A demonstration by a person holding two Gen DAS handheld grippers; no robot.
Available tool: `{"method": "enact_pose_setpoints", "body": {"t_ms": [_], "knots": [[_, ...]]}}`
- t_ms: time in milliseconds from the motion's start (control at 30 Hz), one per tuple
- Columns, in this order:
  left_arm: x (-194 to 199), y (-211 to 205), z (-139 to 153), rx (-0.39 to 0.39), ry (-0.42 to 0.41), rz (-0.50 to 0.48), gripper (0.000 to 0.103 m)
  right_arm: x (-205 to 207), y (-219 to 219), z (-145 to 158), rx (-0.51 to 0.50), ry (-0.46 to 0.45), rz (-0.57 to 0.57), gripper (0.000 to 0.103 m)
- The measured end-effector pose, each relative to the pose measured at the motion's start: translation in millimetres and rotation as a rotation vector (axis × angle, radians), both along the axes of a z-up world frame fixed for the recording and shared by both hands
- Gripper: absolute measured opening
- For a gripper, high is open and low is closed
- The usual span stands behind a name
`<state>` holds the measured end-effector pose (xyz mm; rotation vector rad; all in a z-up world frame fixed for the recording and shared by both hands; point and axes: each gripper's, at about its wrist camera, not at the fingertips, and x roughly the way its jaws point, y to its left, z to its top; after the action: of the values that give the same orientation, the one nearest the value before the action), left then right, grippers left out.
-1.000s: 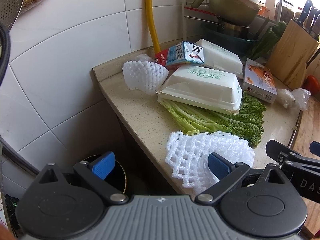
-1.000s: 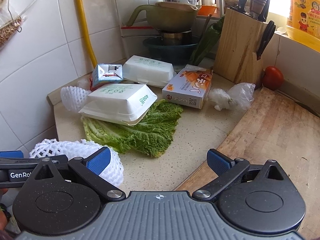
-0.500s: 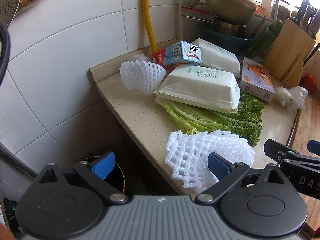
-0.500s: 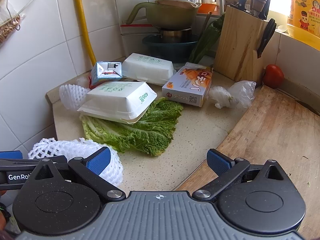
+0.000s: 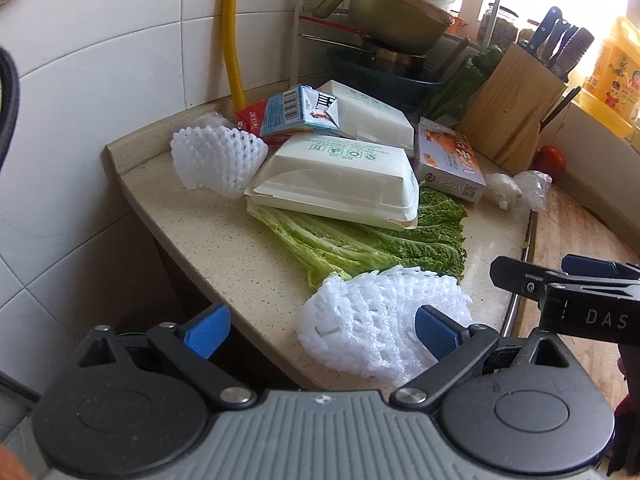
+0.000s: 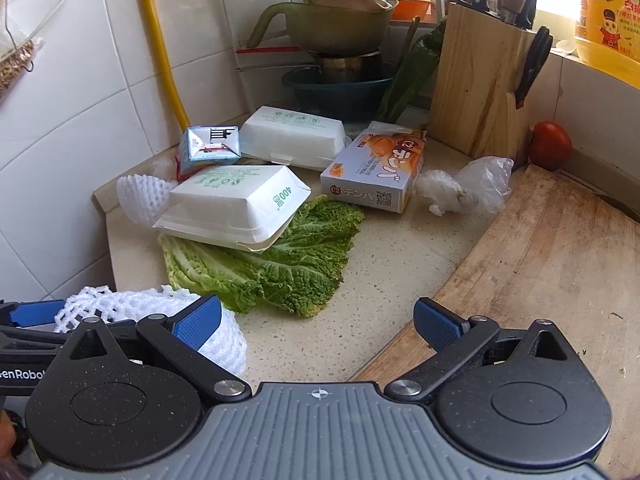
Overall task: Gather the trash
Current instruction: 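Close the left gripper on the white foam fruit net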
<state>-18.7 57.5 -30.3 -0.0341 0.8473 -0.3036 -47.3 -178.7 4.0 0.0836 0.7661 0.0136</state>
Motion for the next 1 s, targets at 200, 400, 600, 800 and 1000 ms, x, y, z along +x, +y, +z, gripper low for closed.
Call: {"method": "enact_pose_setpoints", "body": {"t_ms": [200,400,600,800,1000], "knots": [[13.4,-3.3,-14.0,-0.011,0.037,-0.056,0.086,9.6,-6.0,11.7,0.041,-0.024,-0.009,0.103],[18.9,-1.4,-20.5,-0.055,0.091,-0.111,0.041,14.0,-4.2,9.0,0.048,0.004,-0.006,0.103],[25.5,17.7,-8.0,-0.151,0.099,-0.100,0.032,24.5,-3.0,11.6,0.140,0.029,0.016,0.103],[32.2,41.3,0.7,-0.233,0.083,-0.027,0.030,51.0,19.6,31.3,0.143,-0.048,0.128,0.103],[43.4,70.0,2.1,-0.259,0.064,0.088,0.030,85.6,58.6,39.0,0.123,-0.070,0.262,0.103]]}}
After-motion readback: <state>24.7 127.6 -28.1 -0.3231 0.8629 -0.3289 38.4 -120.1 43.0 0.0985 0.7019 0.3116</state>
